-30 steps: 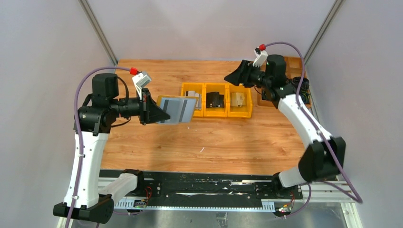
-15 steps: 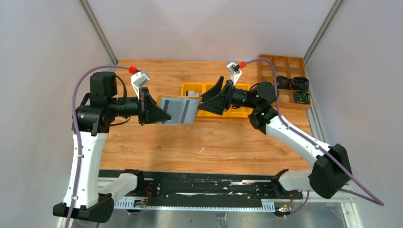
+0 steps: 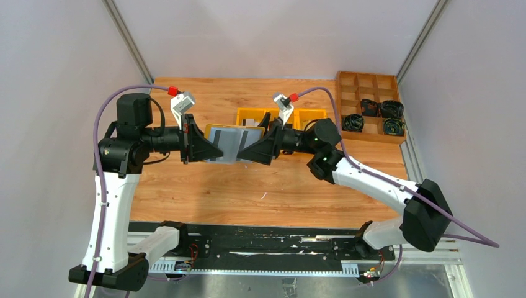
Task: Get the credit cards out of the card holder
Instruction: Remove the credit card from the card holder.
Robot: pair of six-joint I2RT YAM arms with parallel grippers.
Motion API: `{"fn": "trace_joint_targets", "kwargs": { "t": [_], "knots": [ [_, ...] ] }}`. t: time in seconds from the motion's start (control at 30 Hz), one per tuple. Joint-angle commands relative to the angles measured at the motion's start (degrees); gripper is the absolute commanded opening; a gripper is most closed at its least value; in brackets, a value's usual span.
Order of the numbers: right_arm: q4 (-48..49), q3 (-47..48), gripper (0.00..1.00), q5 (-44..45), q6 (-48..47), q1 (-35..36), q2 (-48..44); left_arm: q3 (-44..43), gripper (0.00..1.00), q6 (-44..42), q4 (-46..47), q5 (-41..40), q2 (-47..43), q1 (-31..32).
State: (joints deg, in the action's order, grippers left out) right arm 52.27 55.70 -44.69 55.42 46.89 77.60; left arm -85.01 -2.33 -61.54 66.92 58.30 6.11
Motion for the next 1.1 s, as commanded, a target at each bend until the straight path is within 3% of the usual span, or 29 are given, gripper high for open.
{"fn": "trace_joint_targets", "kwargs": {
  "t": [0.0,0.17,0.37,0.5,0.6,0.8,0.9,1.07],
  "knots": [
    [-16.0,4.21,0.83,12.56,-12.57,5.17,-2.16,-1.32,0.0,0.37,0.45,1.7,-0.17,-0.31],
    [-20.95,6.23,0.69,20.35,-14.7,7.32,-2.01,-1.19,0.0,0.46,0.45,3.07,-0.45,-0.31],
    [-18.54,5.74,0.36,20.02,-12.25,7.16,-1.65,-1.08,0.0,1.67,0.53,7.24,-0.82,-0.31],
    [-18.29,5.16,0.21,19.68,-12.02,6.92,-2.56,-1.25,0.03,1.98,0.54,9.73,-0.74,-0.31],
    [-18.52,4.8,0.18,18.7,-12.2,6.6,-3.15,-1.78,0.11,2.66,0.54,10.64,-0.31,-0.31],
    [-17.36,2.33,0.14,17.3,-11.7,5.77,-4.97,-5.3,0.14,4.79,0.52,10.52,1.23,-0.31],
    [-15.9,1.26,0.14,16.65,-10.79,5.43,-5.34,-6.12,0.35,5.43,0.52,10.13,1.59,-0.31],
    [-14.39,1.11,0.12,15.16,-9.9,5.4,-5.6,-6.13,0.37,5.31,0.54,8.53,1.44,-0.39]
  ]
}}
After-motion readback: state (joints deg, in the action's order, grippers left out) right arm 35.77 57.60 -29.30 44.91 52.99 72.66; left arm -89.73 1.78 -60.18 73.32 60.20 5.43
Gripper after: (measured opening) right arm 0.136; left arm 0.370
